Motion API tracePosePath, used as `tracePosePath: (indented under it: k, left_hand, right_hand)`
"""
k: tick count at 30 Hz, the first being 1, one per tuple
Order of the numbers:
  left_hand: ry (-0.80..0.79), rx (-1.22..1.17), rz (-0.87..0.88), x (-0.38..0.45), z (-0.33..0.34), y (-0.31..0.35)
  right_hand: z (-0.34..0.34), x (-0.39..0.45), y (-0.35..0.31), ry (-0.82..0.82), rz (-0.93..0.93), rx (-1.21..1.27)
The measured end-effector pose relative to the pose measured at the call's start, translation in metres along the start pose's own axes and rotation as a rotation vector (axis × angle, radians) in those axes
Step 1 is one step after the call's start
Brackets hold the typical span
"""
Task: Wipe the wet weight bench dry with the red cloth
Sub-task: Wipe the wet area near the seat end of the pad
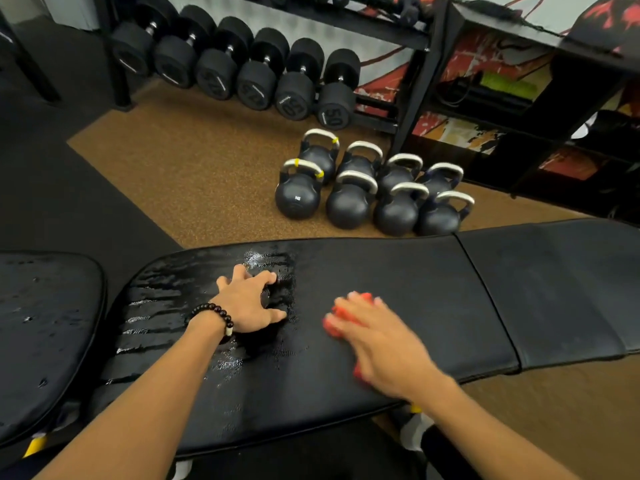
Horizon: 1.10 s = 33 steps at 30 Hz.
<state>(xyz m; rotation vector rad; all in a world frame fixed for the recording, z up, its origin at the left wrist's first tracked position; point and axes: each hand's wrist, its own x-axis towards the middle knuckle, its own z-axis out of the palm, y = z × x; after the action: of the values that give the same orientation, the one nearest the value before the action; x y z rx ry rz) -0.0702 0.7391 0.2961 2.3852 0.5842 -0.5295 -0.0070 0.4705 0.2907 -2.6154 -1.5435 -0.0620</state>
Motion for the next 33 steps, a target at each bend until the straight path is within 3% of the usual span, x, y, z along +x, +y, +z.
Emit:
tracePosePath:
  k: [4, 7, 9, 12, 14, 16, 18, 21, 22, 24, 27, 29, 33]
  left_hand:
    - [0.012, 0.022, -0.016, -0.003, 0.007, 0.005]
    - [0.029, -0.043, -0.056, -0.002, 0.009, 0.008]
    - [0.068, -0.063, -0.067, -0.003, 0.010, 0.007]
    - [0.214, -0.125, -0.010, -0.006, 0.013, 0.002]
    - [0.343, -0.165, 0.037, -0.018, 0.010, -0.001]
    - [0.445, -0.199, 0.071, -0.033, 0.005, -0.004]
    - [0.504, -0.243, 0.080, -0.050, 0.001, -0.008]
    - [0.516, -0.301, 0.073, -0.076, -0.002, -0.013]
    - [0.507, -0.324, 0.067, -0.084, -0.002, -0.013]
    - [0.501, -0.343, 0.048, -0.098, -0.003, -0.012]
    - [0.464, -0.416, 0.039, -0.115, 0.002, -0.006]
    - [0.448, -0.454, 0.049, -0.123, 0.008, -0.006]
    - [0.368, -0.497, 0.042, -0.133, 0.013, -0.014]
  right_hand:
    - [-0.030, 0.005, 0.099, 0.087, 0.504, -0.024]
    - [-0.025, 0.040, 0.085, 0.124, 0.644, -0.139]
    - [-0.007, 0.050, 0.040, 0.124, 0.513, -0.135]
    - [0.024, 0.017, -0.033, 0.015, 0.147, 0.023]
    - [0.016, -0.020, -0.036, -0.035, -0.064, 0.084]
    - [-0.002, -0.042, -0.002, 0.037, -0.084, 0.042]
    - [-0.021, -0.042, 0.048, 0.109, 0.165, 0.035]
    - [-0.029, -0.009, 0.086, 0.091, 0.661, -0.021]
    - [-0.024, 0.005, 0.079, 0.097, 0.713, -0.059]
    - [-0.004, 0.031, 0.041, 0.141, 0.616, -0.064]
    - [0.030, 0.042, -0.040, 0.064, 0.259, 0.119]
    - [0.034, 0.034, -0.082, 0.013, 0.105, 0.388]
    - [0.000, 0.023, -0.119, 0.148, 0.323, 1.129]
